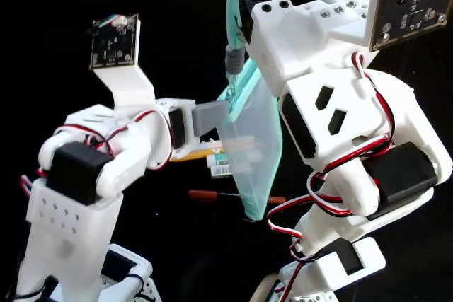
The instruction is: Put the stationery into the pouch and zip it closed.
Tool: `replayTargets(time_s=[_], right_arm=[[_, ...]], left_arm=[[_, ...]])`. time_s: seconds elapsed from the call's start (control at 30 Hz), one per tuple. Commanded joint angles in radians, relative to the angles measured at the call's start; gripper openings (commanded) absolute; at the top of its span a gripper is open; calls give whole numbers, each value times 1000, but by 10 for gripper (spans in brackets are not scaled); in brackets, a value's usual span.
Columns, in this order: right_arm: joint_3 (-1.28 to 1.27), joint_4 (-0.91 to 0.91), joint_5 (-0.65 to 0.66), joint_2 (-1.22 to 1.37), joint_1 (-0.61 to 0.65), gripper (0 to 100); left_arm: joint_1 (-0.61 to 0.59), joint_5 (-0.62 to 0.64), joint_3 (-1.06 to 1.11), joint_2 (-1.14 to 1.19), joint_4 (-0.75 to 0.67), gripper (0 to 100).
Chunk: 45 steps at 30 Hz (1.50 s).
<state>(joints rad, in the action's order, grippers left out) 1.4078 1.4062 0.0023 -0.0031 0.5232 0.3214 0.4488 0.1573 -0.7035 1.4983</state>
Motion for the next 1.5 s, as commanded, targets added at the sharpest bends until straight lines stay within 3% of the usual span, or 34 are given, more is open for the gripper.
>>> replayTargets(time_s=[0.0,0.1,0.33,0.5,0.8,1.13,1.47], right_arm=[[21,-1,-8,-24,-12,7],[22,-1,-8,-24,-12,7],[22,-1,-8,-24,-12,7],[22,-1,-5,-24,-15,7],[24,-10,-8,-31,-140,7],[128,-8,-9,-25,-199,7],[130,-1,-9,-25,-277,7]], left_arm=[[24,-5,62,-4,-2,311],[25,-8,120,-8,0,259],[25,-8,166,-8,0,2],[25,-31,166,-8,0,7],[15,-166,117,-10,21,7],[-243,-321,-39,-10,21,7],[-266,-542,-51,-4,57,7]])
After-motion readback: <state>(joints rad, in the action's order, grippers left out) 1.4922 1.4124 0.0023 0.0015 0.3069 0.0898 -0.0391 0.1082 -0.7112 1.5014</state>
